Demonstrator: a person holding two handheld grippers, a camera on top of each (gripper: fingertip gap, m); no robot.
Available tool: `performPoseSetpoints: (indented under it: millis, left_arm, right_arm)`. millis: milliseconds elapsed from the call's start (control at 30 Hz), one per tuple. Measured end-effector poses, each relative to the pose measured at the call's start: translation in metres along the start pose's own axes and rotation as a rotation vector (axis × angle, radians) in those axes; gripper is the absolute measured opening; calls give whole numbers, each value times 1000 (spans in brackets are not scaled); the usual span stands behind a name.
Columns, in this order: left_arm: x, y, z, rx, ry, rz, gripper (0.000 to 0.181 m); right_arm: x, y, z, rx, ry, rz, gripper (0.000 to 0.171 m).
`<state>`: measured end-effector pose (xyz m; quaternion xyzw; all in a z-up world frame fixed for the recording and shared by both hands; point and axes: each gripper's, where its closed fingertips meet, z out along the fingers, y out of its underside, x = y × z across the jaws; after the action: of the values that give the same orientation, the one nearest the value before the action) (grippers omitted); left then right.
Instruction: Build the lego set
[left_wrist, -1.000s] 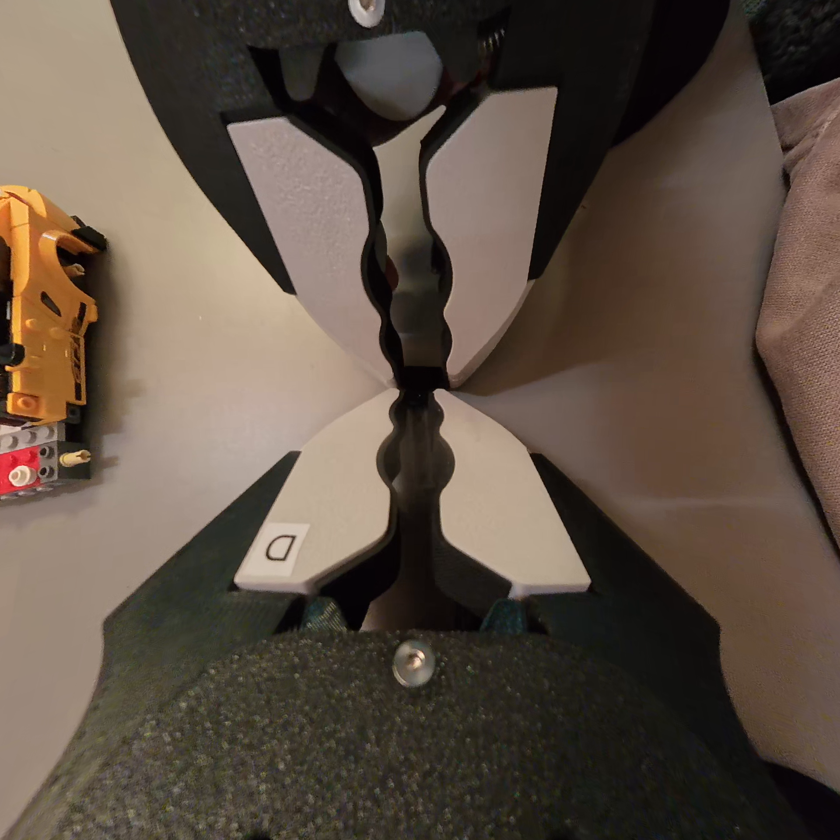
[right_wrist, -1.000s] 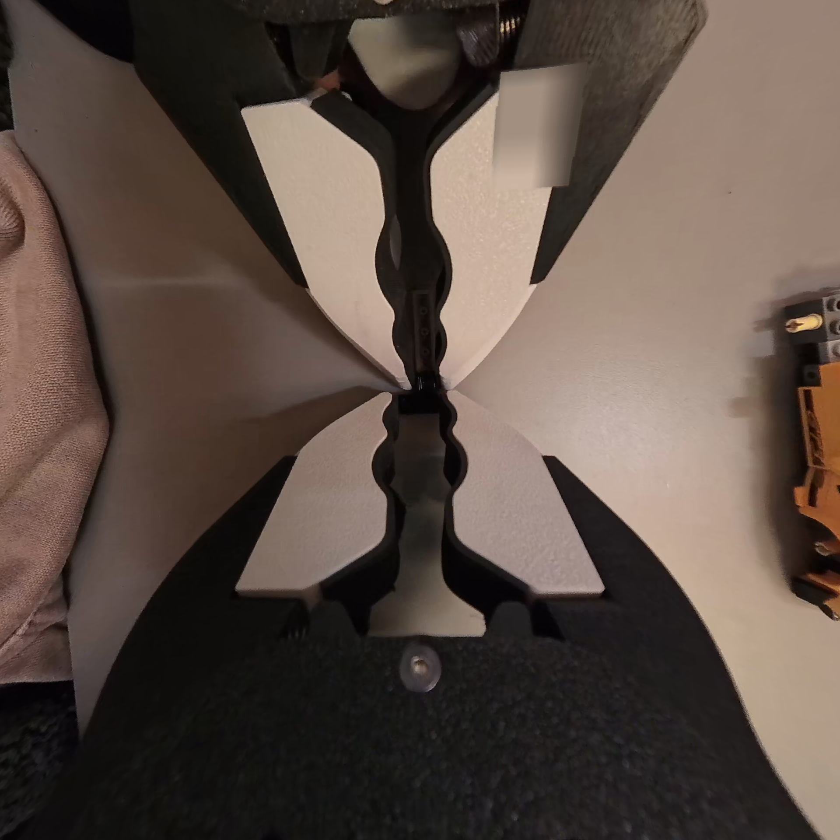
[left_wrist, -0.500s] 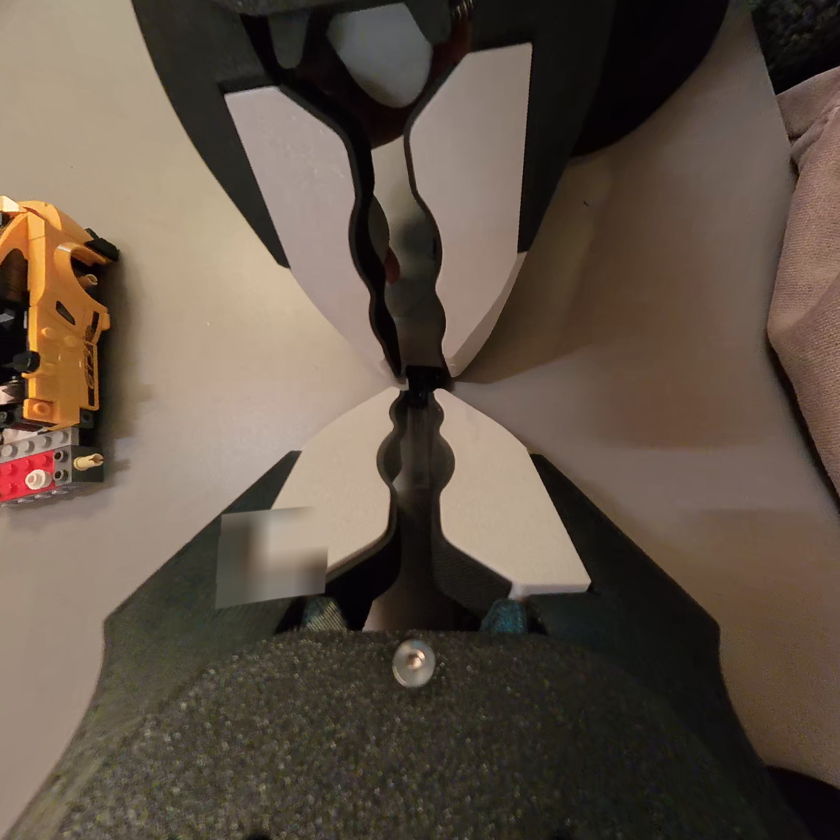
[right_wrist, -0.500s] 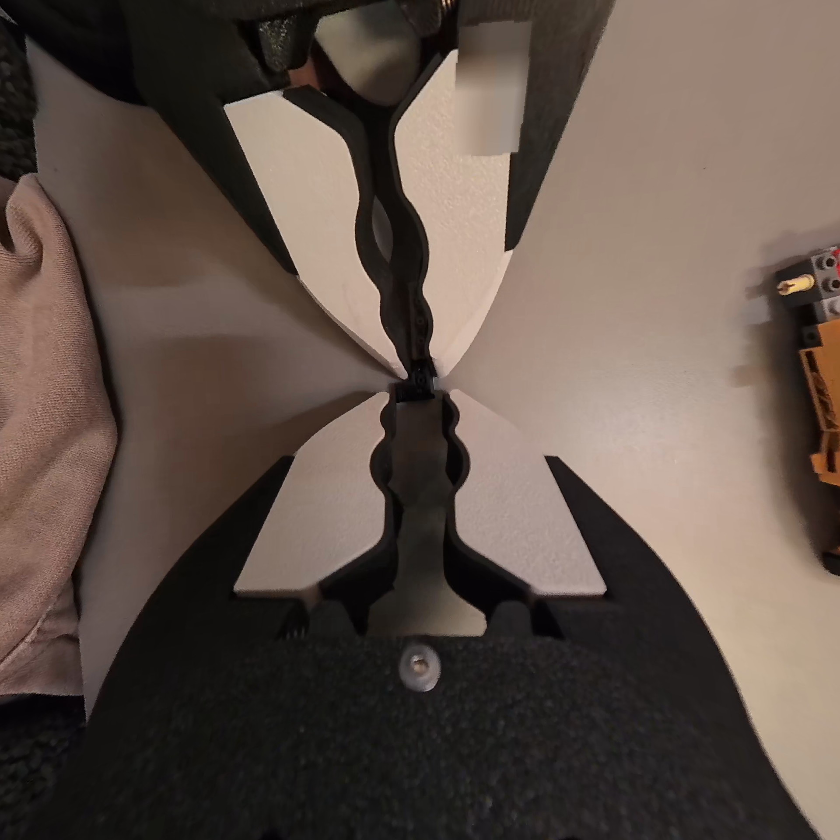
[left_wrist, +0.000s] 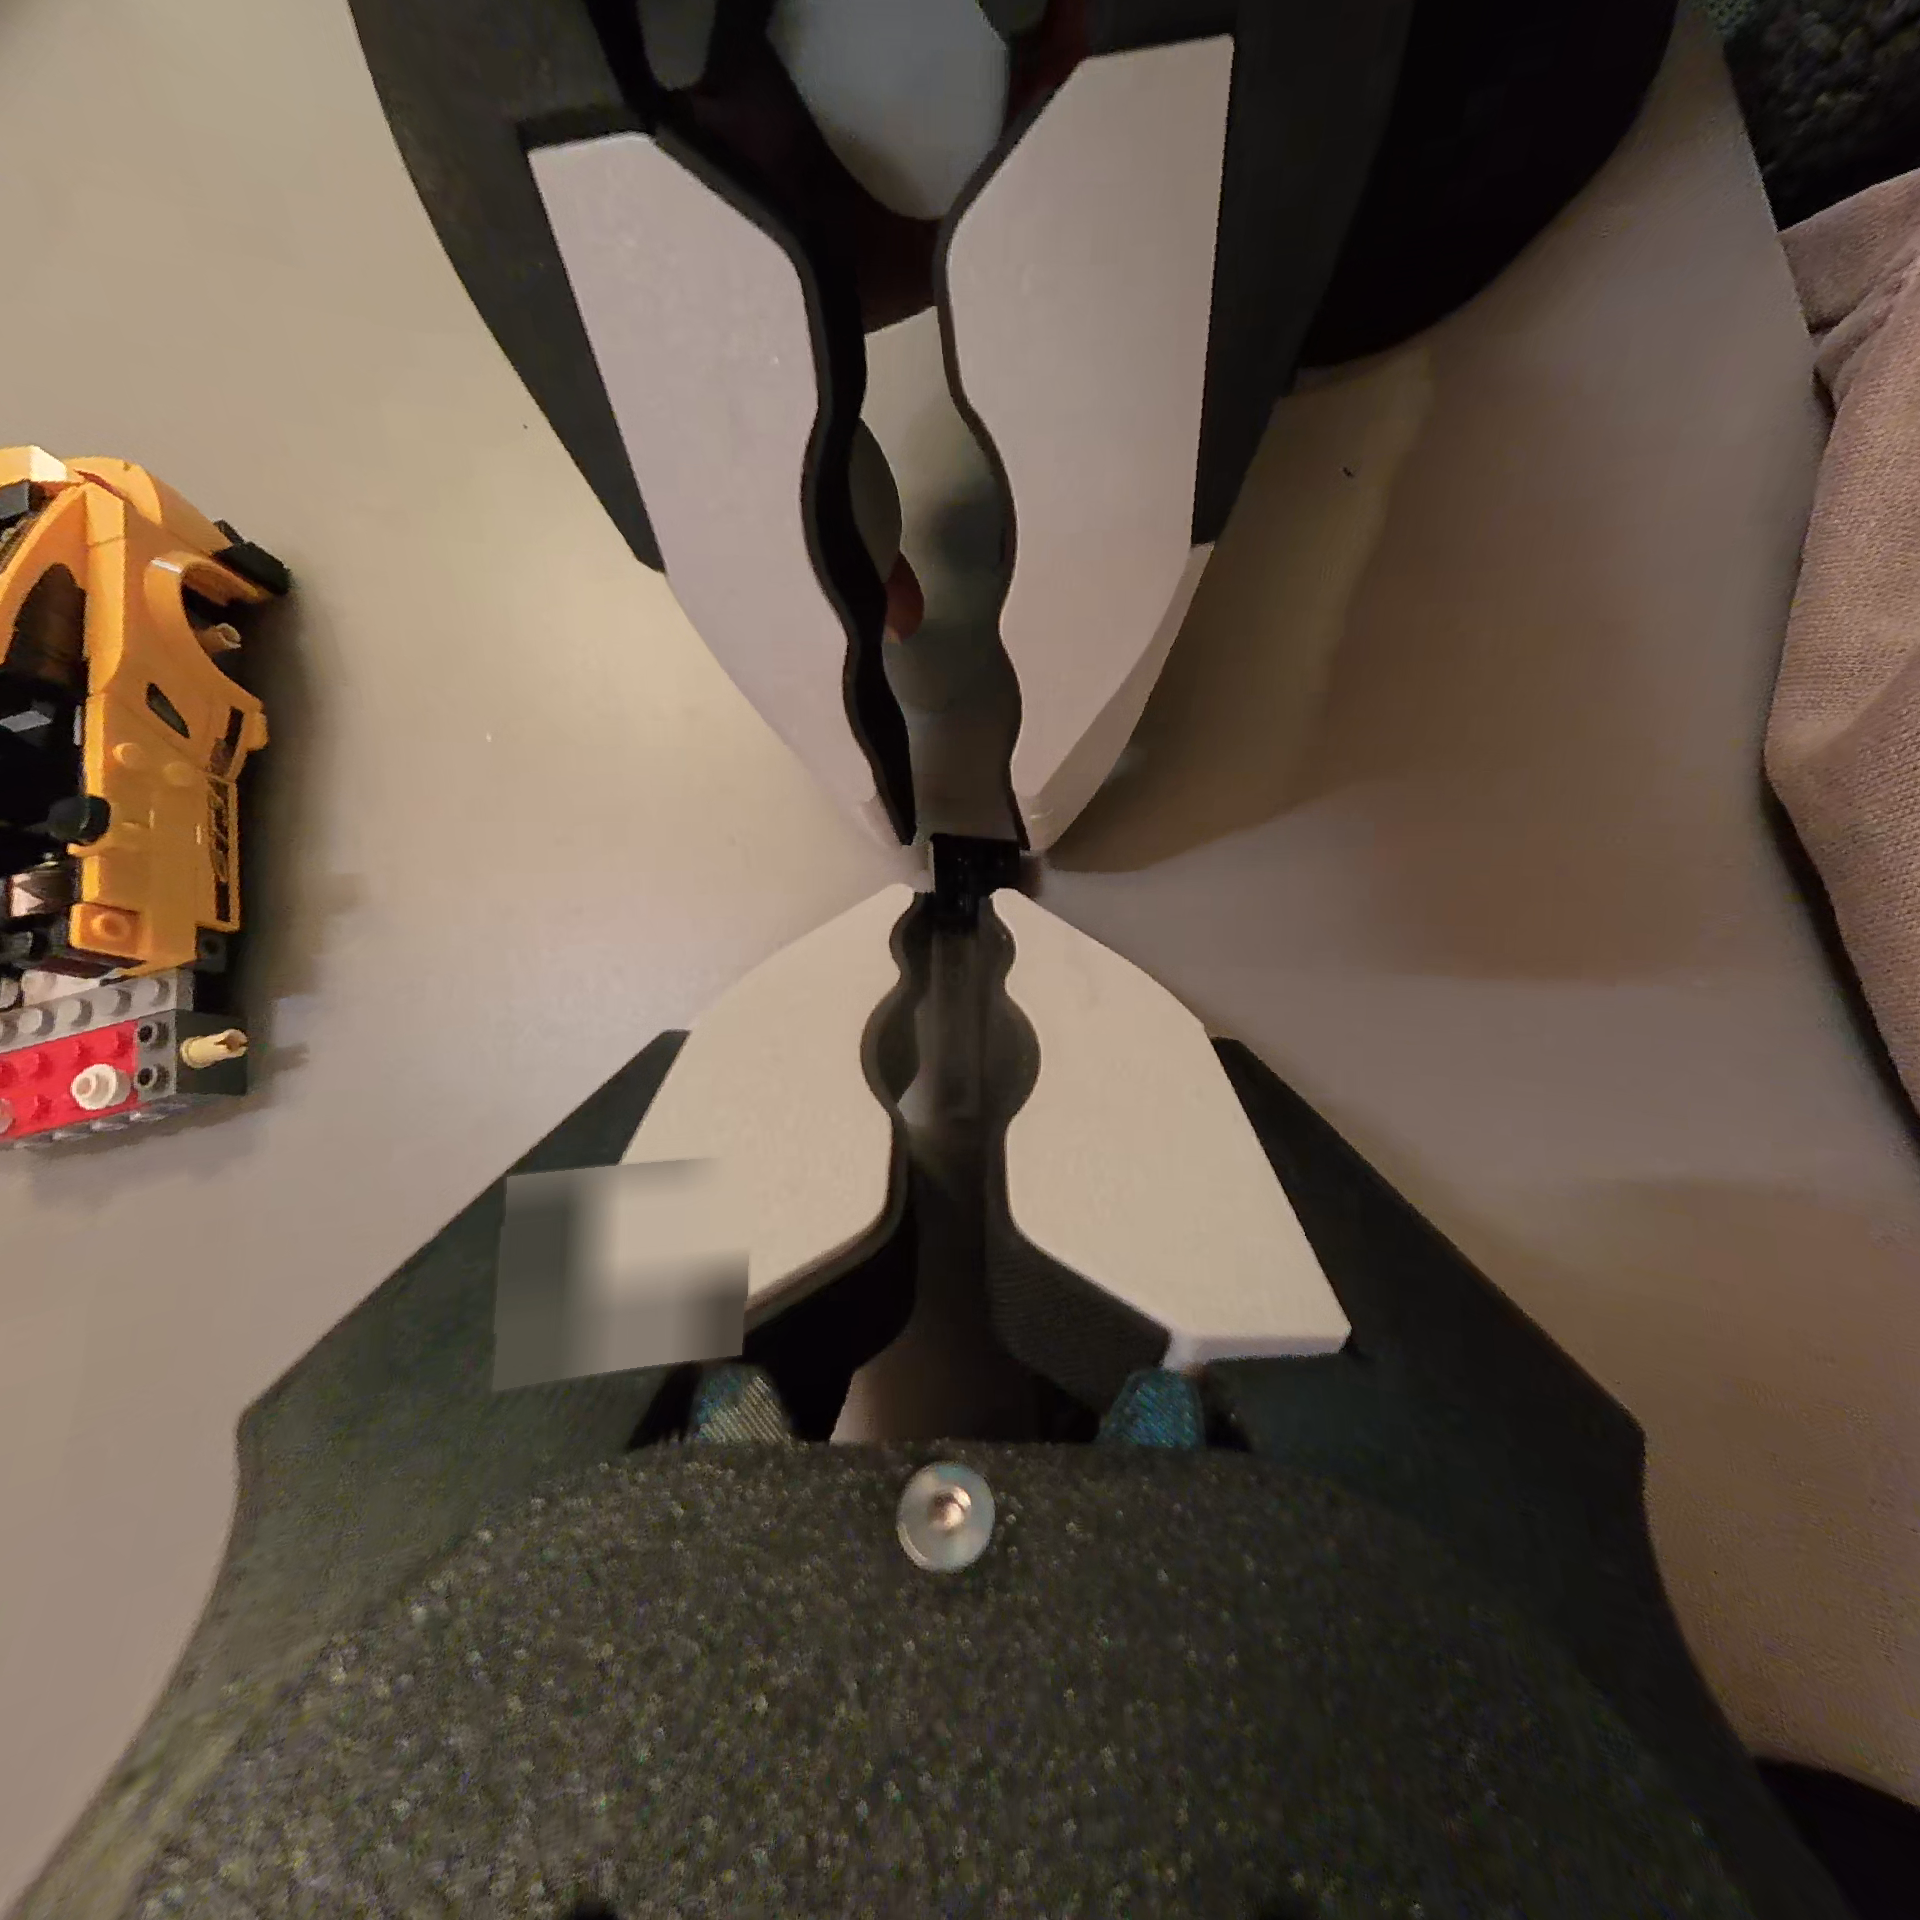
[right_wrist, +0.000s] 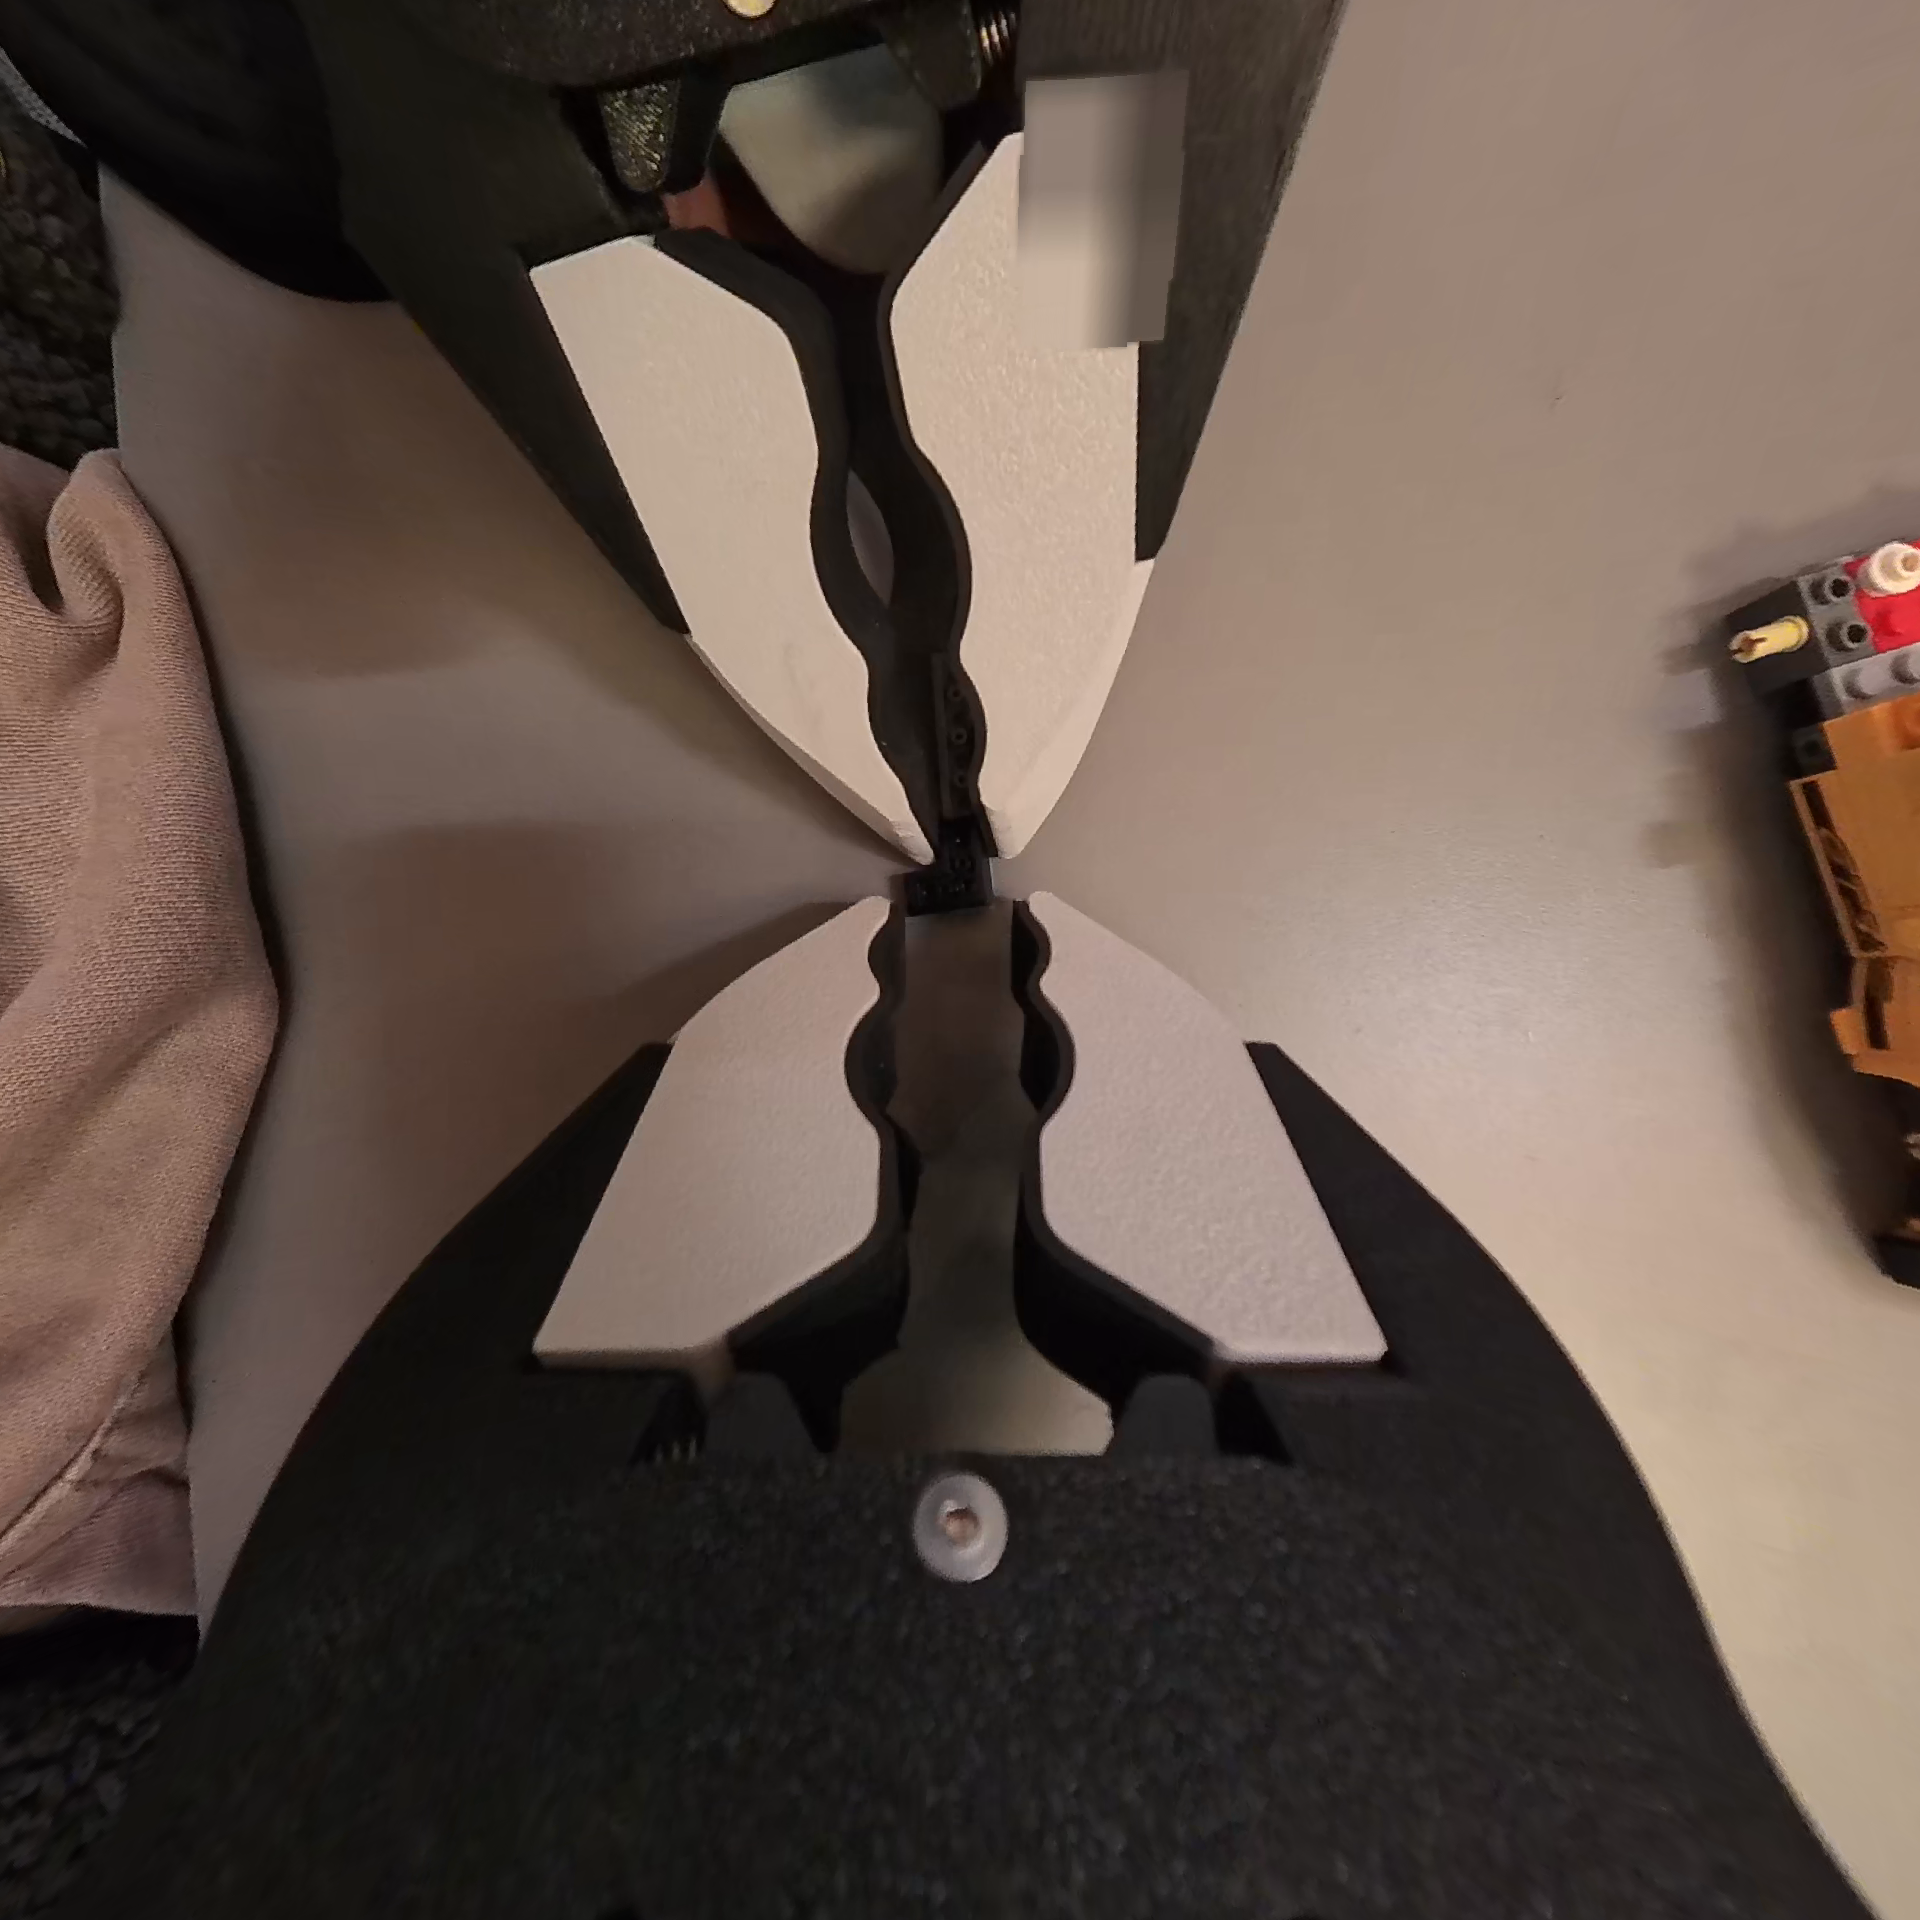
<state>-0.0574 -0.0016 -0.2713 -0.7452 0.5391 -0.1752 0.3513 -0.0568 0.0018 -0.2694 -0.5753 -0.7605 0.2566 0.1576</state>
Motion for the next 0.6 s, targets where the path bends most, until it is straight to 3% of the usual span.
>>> performPoseSetpoints:
  millis: [600]
  left_arm:
    - [-6, -5, -4, 35, -29, -5, 8]
  right_arm:
    - [2, -11, -17, 111, 1, 73, 23]
